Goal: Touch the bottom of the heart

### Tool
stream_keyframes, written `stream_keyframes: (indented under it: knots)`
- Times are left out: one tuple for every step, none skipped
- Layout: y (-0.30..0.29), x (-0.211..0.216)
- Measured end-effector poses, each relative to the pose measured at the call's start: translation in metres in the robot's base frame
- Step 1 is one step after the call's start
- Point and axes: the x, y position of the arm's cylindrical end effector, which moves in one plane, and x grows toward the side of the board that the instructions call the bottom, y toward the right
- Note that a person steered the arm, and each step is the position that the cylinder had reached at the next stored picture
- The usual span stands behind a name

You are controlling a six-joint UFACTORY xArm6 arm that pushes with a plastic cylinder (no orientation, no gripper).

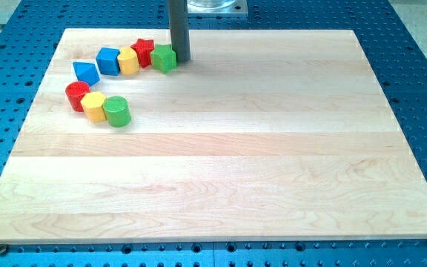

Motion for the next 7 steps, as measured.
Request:
stream_keyframes:
  knots:
    - [0.036,0.005]
    - [0.121,-0.007]
    - [0.187,-0.01]
    - [0.157,0.009]
    - [0.158,0.014]
    - [0.158,0.014]
    - [0.11,0.033]
